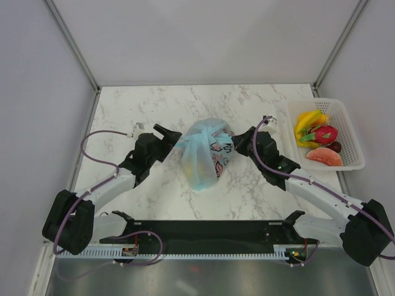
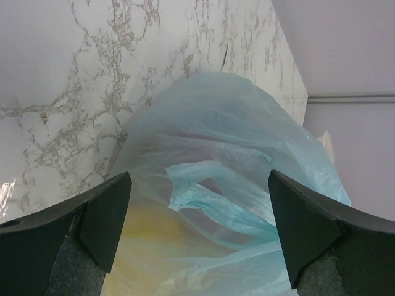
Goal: Place the fake fruits into the plastic bag and tie a complex knot
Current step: Tie the plastic bag at the center of the board.
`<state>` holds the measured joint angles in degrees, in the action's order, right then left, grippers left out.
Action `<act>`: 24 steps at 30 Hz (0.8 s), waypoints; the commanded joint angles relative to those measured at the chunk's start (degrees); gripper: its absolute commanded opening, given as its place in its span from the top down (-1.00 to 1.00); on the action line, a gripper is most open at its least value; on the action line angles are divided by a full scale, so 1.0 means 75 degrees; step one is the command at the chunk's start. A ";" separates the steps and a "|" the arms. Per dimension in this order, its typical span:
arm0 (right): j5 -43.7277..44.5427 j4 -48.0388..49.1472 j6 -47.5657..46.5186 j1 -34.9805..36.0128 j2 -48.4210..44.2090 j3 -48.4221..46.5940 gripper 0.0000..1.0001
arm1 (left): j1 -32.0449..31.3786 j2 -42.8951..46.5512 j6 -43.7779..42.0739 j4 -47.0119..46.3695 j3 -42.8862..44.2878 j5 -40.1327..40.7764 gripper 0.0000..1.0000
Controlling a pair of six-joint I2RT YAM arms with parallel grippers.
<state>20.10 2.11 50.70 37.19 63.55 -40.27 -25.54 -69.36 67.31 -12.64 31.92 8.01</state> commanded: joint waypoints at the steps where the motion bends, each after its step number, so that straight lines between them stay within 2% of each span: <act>1: 0.0285 0.0176 -0.0173 0.0010 -0.0094 -0.0127 1.00 | -0.0052 -0.0091 0.0459 -0.0458 0.0279 0.0643 -0.99; 8: 0.0273 0.0176 -0.0232 0.0010 -0.0071 -0.0173 1.00 | -0.0368 -0.0255 0.0915 -0.0564 0.0443 0.0865 -0.99; 14: 0.0250 0.0211 -0.0244 0.0010 -0.0071 -0.0209 1.00 | -0.0989 -0.0256 0.1911 -0.0564 0.0221 0.1849 -0.99; 16: 0.0238 0.0211 -0.0256 0.0010 -0.0106 -0.0209 1.00 | -0.1129 -0.0314 0.2228 -0.0599 0.0208 0.2154 -0.92; 17: 0.0238 0.0211 -0.0267 0.0022 -0.0118 -0.0209 1.00 | -0.1176 -0.0337 0.2321 -0.0622 0.0232 0.2375 -0.84; 18: 0.0238 0.0211 -0.0267 0.0010 -0.0153 -0.0197 1.00 | -0.1246 -0.0384 0.2369 -0.0646 0.0267 0.2482 -0.65; 20: 0.0227 0.0211 -0.0279 0.0010 -0.0176 -0.0209 1.00 | -0.1282 -0.0571 0.2474 -0.0704 0.0372 0.2576 -0.41; 21: 0.0203 0.0211 -0.0302 0.0010 -0.0176 -0.0220 1.00 | -0.1317 -0.0665 0.2614 -0.0856 0.0431 0.2634 -0.17; 23: 0.0180 0.0188 -0.0338 0.0010 -0.0188 -0.0197 1.00 | -0.1352 -0.0923 0.2697 -0.1172 0.0431 0.2670 0.16; 24: 0.0180 0.0199 -0.0384 -0.0001 -0.0188 -0.0208 1.00 | -0.1387 -0.1005 0.2744 -0.1382 0.0362 0.2682 0.49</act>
<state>20.86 2.13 49.12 37.19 63.42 -40.27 -35.24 -75.13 84.33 -17.39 33.12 22.79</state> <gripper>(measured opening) 0.012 0.363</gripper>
